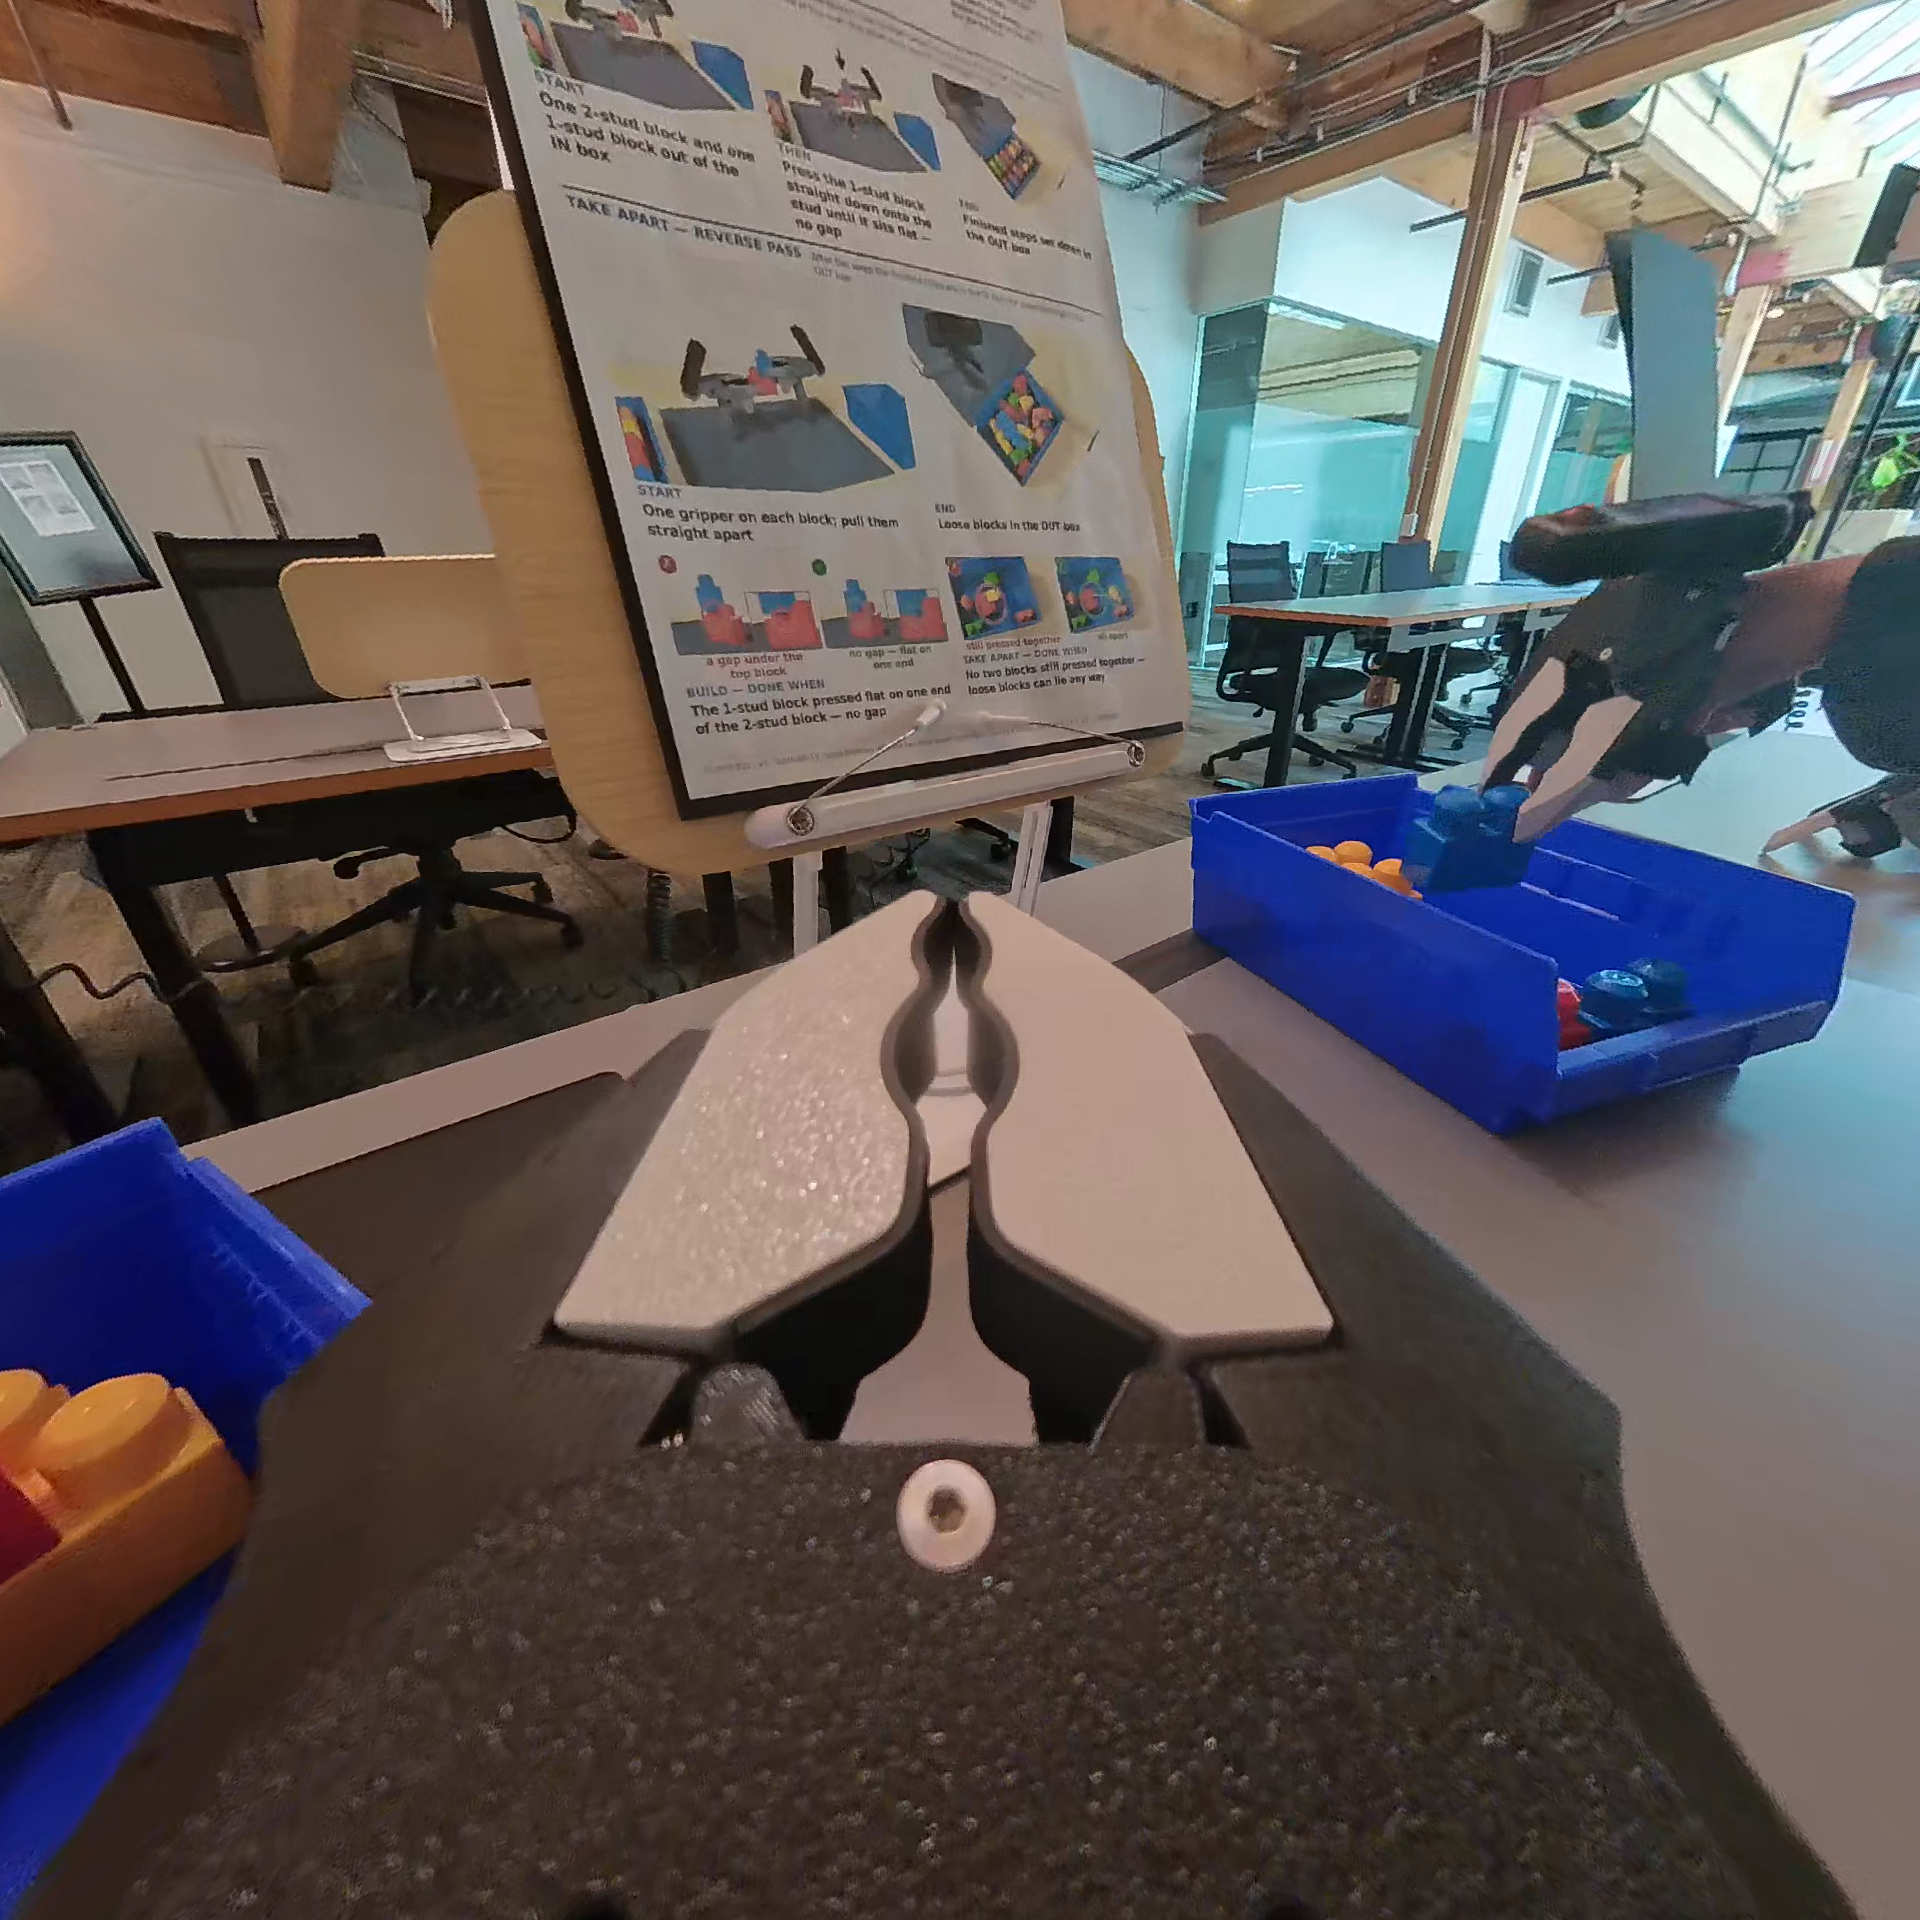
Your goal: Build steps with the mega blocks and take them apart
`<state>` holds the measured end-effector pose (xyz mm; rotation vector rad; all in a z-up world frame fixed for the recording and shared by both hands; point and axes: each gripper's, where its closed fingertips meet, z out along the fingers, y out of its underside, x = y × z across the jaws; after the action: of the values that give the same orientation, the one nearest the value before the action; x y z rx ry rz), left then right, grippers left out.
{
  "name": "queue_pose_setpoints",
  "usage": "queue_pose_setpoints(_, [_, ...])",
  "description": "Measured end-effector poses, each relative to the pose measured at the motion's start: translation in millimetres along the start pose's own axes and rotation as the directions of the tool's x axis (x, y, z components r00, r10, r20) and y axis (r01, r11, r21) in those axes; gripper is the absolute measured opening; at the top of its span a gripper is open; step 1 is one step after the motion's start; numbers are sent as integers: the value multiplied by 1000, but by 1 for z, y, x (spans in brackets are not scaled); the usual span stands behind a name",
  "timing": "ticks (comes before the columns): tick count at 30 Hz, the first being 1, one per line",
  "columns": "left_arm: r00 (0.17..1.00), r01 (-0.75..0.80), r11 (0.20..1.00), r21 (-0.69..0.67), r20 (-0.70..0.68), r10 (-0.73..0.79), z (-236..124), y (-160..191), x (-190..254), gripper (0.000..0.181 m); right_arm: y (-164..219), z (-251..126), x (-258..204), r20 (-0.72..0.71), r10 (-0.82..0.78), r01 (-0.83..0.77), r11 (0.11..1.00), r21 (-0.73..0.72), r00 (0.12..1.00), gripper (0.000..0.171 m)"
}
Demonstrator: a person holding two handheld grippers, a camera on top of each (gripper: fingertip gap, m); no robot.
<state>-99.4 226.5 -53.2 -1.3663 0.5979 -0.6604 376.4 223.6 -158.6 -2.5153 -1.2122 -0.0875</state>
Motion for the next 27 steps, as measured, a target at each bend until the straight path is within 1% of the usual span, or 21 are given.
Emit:
queue_pose_setpoints(7, [999,-30,1000,6,12,30,0,-1,0,0,9,46,6,62,-1,6,997,-80,998,32])
queue_pose_setpoints(14, [999,-40,999,1,0,40,1,2,2,0,13,69,10,83,37,-26,991,-132,996,32])
queue_pose_setpoints(19, [999,-48,999,-7,-13,48,2,4,5,0,14,71,15,46,36,-29,989,-148,998,34])
queue_pose_setpoints(22, [999,-47,999,-9,-14,47,2,4,6,0,13,65,17,26,36,-32,989,-148,999,35])
queue_pose_setpoints(25, [999,-47,999,-6,-14,47,1,3,6,0,6,48,19,6,54,-53,994,-96,999,38])
queue_pose_setpoints(27, [999,-48,999,-5,-13,48,1,2,6,0,-10,30,20,-19,62,-62,998,6,998,38])
